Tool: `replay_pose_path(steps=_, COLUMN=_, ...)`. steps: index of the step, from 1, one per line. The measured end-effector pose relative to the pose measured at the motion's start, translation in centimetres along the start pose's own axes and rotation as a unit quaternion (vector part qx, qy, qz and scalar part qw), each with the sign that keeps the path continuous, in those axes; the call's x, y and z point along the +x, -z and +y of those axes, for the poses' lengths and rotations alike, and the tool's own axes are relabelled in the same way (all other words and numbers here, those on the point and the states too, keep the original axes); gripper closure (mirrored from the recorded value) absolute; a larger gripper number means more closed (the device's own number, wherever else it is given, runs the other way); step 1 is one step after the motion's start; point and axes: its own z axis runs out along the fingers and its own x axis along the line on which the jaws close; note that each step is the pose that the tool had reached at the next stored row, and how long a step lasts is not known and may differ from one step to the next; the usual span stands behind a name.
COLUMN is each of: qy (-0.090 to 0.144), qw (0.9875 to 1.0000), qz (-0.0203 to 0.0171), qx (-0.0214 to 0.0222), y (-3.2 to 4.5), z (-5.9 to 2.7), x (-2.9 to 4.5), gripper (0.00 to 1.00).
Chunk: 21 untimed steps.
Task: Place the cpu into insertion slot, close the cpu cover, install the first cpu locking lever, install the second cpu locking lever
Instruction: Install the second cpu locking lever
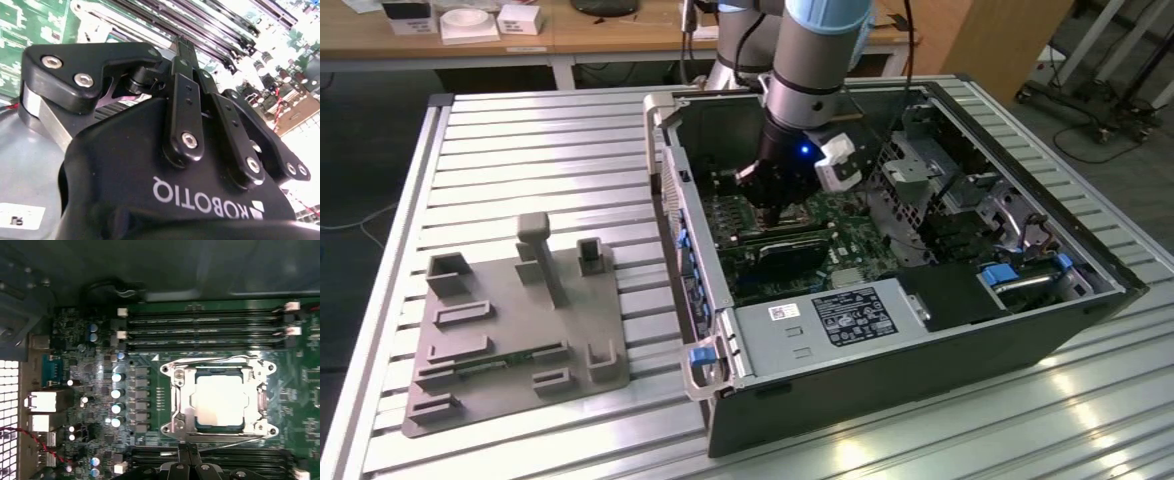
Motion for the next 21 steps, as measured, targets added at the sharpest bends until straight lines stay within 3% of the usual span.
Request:
replay_pose_path(steps=8, qy=0.017, qw=0.9999, qz=0.0004, qx=0.0000, y=-0.57, z=-0.03, x=1.05, gripper=0.90)
replay_pose_path(steps=21, qy=0.021, qw=0.9998, qz=0.0005, qx=-0.0072, y=-1.00, z=-0.04, x=1.11, gripper=0.90)
